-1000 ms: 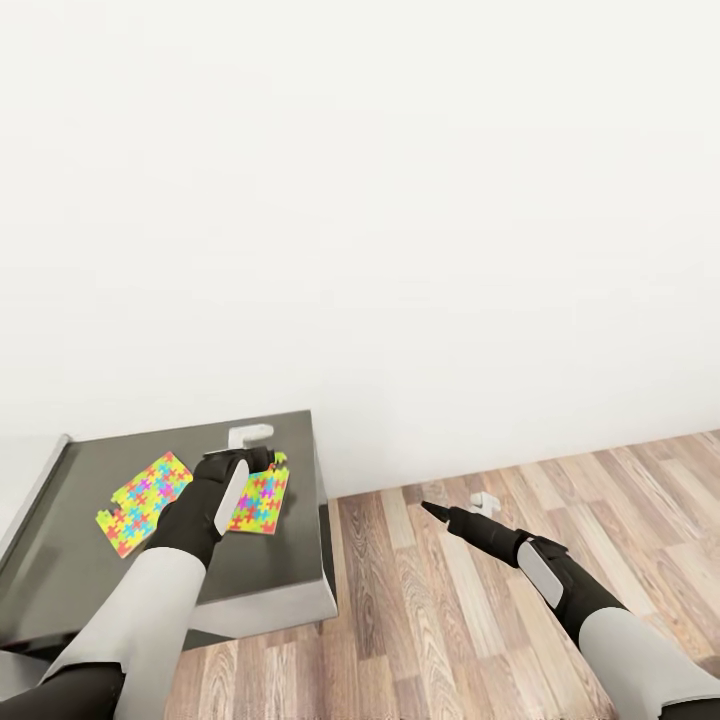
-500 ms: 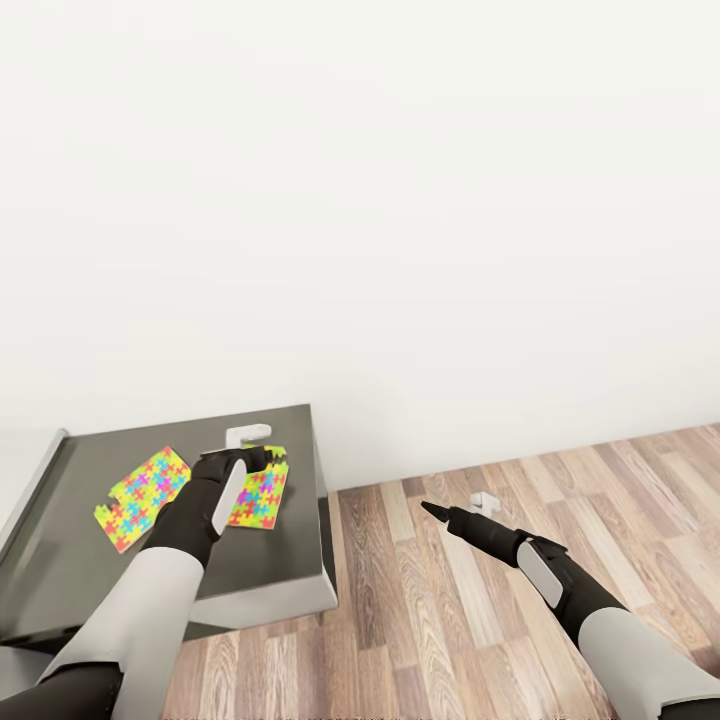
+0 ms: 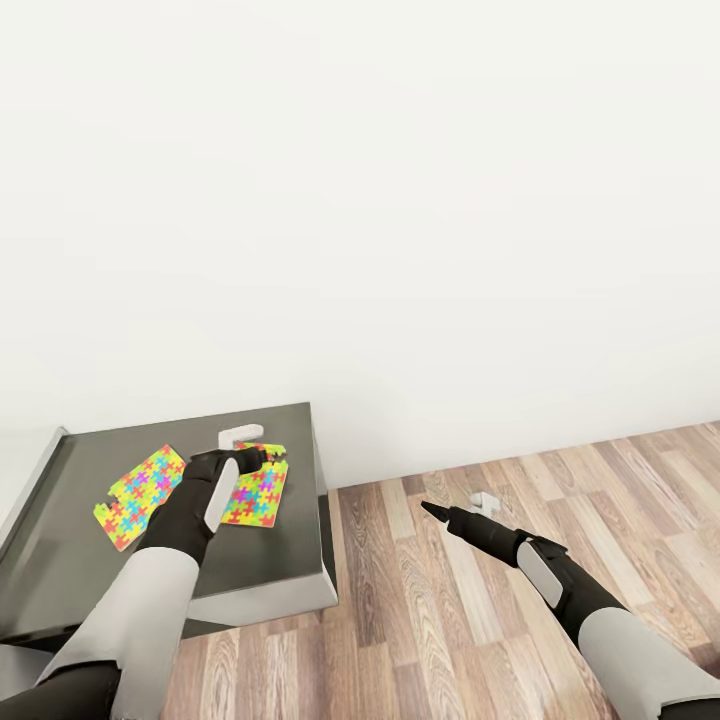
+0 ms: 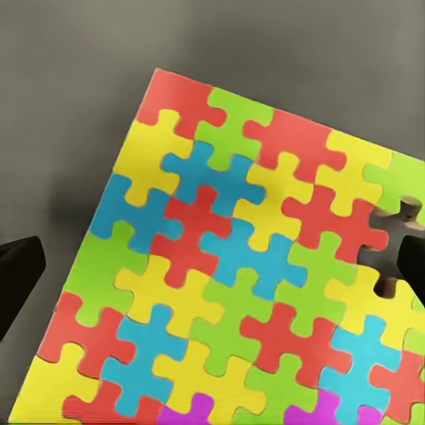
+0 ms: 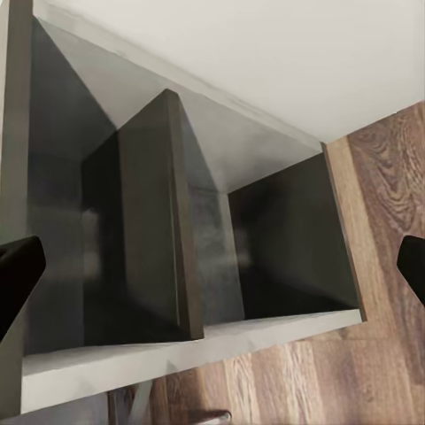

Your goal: Put all the toys in the child's room - the three board games (two on the bed and one on the table), the two jigsaw puzzles on the table, and the tennis ball on the table - inside the toy box on the table in the child's room.

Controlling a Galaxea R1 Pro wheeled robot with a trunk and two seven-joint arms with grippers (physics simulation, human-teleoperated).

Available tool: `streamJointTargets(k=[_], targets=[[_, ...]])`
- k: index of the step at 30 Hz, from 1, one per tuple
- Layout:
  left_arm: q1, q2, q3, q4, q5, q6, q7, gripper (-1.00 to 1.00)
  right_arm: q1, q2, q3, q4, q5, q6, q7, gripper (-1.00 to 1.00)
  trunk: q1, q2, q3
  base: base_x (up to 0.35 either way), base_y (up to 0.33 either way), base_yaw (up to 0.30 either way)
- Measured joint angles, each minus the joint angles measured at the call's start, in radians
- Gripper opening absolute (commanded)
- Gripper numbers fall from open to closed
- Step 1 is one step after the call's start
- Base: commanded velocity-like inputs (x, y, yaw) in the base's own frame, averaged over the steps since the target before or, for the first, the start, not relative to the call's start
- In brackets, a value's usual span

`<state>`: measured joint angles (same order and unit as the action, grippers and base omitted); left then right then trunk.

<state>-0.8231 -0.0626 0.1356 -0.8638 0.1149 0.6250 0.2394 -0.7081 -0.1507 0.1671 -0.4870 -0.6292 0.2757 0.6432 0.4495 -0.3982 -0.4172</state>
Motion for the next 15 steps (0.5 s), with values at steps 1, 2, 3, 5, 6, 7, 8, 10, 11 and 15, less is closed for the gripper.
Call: streamJointTargets(k=[1, 2, 3, 5, 6, 7, 8, 10, 11, 15], targets=[[0.0, 0.0, 0.003, 0.0, 0.005, 0.0, 0.0, 1.0, 0.0, 0.0, 0.0, 0.0, 0.0, 0.0, 0.0, 1.0, 0.0, 0.0, 0.0, 0.0, 0.0, 0.0], [0.0, 0.0, 0.006, 0.0, 0.009, 0.001, 0.0, 1.0, 0.0, 0.0, 0.0, 0.0, 0.0, 0.0, 0.0, 1.0, 0.0, 0.0, 0.0, 0.0, 0.0, 0.0], [0.0, 0.0, 0.008, 0.0, 0.012, 0.001, 0.0, 1.0, 0.0, 0.0, 0.0, 0.0, 0.0, 0.0, 0.0, 1.0, 0.0, 0.0, 0.0, 0.0, 0.0, 0.0], [0.0, -0.001, 0.01, 0.0, 0.018, 0.001, -0.001, 1.0, 0.0, 0.0, 0.0, 0.0, 0.0, 0.0, 0.0, 1.0, 0.0, 0.0, 0.0, 0.0, 0.0, 0.0], [0.0, -0.003, 0.01, -0.001, 0.021, 0.001, -0.001, 1.0, 0.0, 0.0, 0.0, 0.0, 0.0, 0.0, 0.0, 1.0, 0.0, 0.0, 0.0, 0.0, 0.0, 0.0], [0.0, -0.003, 0.01, -0.002, 0.021, 0.001, -0.001, 1.0, 0.0, 0.0, 0.0, 0.0, 0.0, 0.0, 0.0, 1.0, 0.0, 0.0, 0.0, 0.0, 0.0, 0.0], [0.0, -0.004, 0.009, -0.002, 0.022, 0.001, 0.0, 1.0, 0.0, 0.0, 0.0, 0.0, 0.0, 0.0, 0.0, 1.0, 0.0, 0.0, 0.0, 0.0, 0.0, 0.0], [0.0, -0.005, 0.008, -0.003, 0.023, 0.002, 0.0, 1.0, 0.0, 0.0, 0.0, 0.0, 0.0, 0.0, 0.0, 1.0, 0.0, 0.0, 0.0, 0.0, 0.0, 0.0], [0.0, -0.006, 0.007, -0.003, 0.023, 0.002, 0.0, 1.0, 0.0, 0.0, 0.0, 0.0, 0.0, 0.0, 0.0, 1.0, 0.0, 0.0, 0.0, 0.0, 0.0, 0.0], [0.0, -0.006, 0.006, -0.003, 0.024, 0.002, 0.0, 1.0, 0.0, 0.0, 0.0, 0.0, 0.0, 0.0, 0.0, 1.0, 0.0, 0.0, 0.0, 0.003, 0.0, 0.0]])
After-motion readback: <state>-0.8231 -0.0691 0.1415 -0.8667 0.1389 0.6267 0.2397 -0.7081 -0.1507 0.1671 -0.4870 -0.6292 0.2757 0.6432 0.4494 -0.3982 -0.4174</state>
